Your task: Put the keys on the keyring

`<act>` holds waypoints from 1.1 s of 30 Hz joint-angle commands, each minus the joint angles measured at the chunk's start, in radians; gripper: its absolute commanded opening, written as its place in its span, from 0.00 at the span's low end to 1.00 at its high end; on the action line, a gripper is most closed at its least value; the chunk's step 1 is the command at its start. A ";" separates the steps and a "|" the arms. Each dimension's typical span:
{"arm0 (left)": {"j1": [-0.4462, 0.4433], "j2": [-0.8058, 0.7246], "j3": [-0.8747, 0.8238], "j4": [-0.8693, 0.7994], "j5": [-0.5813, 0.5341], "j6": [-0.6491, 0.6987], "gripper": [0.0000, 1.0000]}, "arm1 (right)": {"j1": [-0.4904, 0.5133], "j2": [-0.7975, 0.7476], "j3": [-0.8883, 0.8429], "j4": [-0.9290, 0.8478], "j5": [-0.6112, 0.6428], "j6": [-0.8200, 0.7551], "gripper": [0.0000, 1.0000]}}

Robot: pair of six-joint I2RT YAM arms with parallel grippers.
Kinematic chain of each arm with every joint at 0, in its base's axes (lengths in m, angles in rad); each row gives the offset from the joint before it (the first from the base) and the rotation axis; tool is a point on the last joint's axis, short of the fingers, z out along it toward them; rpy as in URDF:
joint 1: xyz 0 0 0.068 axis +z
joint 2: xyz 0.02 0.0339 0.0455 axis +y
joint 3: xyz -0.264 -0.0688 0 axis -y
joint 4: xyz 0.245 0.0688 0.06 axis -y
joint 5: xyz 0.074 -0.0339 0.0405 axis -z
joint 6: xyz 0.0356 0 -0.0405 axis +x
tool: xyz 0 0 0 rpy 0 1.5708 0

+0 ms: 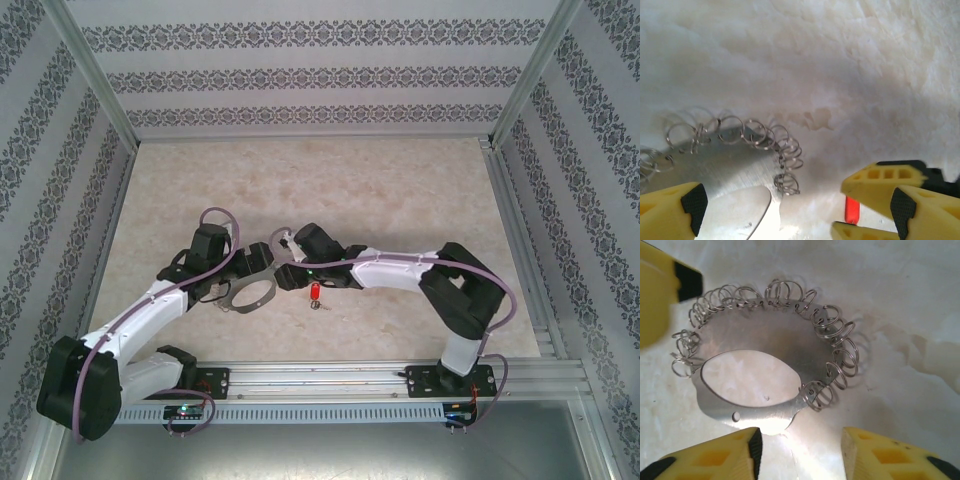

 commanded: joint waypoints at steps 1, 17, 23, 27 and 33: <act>-0.010 -0.012 -0.024 -0.047 0.051 0.024 0.94 | -0.005 -0.038 -0.033 0.007 0.021 -0.001 0.52; -0.012 -0.163 0.019 -0.179 -0.244 -0.038 1.00 | 0.038 0.078 0.085 -0.064 -0.100 -0.153 0.52; -0.012 -0.168 0.035 -0.189 -0.268 -0.038 1.00 | 0.039 0.114 0.130 -0.064 -0.118 -0.150 0.52; -0.012 -0.168 0.043 -0.195 -0.282 -0.032 1.00 | 0.041 0.127 0.140 -0.060 -0.132 -0.141 0.51; -0.011 -0.167 0.051 -0.200 -0.287 -0.028 1.00 | 0.044 0.142 0.149 -0.055 -0.138 -0.136 0.51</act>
